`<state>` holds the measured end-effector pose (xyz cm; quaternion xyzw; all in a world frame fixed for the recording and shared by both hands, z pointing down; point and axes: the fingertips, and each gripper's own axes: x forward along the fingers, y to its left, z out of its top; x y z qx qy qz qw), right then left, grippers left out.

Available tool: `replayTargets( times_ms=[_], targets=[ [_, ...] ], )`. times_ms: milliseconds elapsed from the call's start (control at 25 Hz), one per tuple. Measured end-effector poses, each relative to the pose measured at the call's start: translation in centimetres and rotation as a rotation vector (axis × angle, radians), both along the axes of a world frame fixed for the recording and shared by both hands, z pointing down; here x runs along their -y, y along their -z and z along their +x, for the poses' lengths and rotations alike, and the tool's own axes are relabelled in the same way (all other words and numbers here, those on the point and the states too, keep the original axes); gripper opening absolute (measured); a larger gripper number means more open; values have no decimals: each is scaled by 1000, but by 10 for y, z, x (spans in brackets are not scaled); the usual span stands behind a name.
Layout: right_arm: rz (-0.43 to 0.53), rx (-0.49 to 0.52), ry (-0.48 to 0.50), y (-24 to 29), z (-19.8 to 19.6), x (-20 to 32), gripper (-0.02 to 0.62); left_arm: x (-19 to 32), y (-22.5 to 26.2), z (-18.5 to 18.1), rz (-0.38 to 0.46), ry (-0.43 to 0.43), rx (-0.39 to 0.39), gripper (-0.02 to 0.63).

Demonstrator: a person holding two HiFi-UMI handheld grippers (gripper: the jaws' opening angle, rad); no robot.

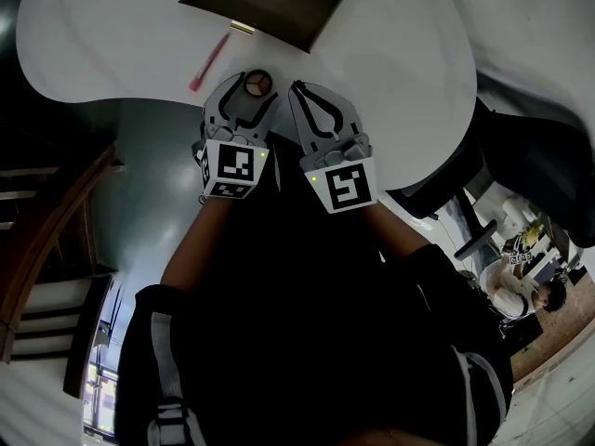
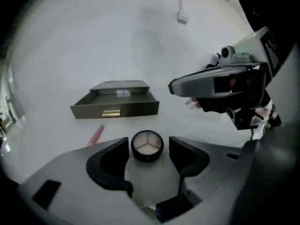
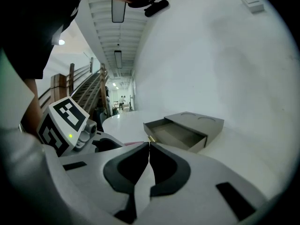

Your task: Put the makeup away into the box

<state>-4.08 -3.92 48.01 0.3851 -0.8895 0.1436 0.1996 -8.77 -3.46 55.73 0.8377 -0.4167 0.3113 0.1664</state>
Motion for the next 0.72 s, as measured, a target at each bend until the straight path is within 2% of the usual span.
replayTargets(
  times_ms=[80,200,360,720],
  targets=[
    [-1,0,-2,-1,0,0,25,-1,-5,1,-18,-7,38,268],
    [-1,1,-6,-1,0,1,25,1,-5,1,-31,5,48,264],
    [-3,2,-13,0,2,2,25,0,-3,0,-26,-8,55,215],
    [-1,1,-49,4,11,8,25,13,18,3,16,-6,16,213]
  ],
)
